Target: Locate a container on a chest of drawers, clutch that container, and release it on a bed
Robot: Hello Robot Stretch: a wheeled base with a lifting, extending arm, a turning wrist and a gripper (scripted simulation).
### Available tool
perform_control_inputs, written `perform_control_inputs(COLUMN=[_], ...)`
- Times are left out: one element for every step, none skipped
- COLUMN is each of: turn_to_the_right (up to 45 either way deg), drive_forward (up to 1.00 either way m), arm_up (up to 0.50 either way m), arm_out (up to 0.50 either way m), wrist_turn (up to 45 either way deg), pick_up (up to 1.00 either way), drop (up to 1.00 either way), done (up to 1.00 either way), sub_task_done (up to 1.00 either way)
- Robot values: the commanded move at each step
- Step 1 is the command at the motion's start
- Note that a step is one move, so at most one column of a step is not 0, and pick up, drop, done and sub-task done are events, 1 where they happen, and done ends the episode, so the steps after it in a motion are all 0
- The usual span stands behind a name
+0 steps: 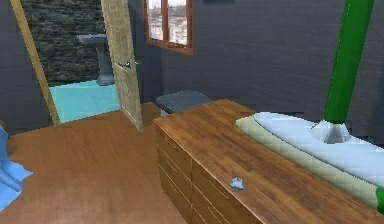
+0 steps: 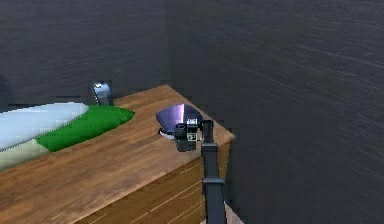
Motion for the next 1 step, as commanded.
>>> perform_control_inputs(turn_to_the_right=[0.0], drive_forward=[0.00], arm_up=[0.10], arm_out=[0.00], wrist_turn=[0.0], pick_up=[0.00], drop=[0.00], done=[0.00], sub_task_done=[0.00])
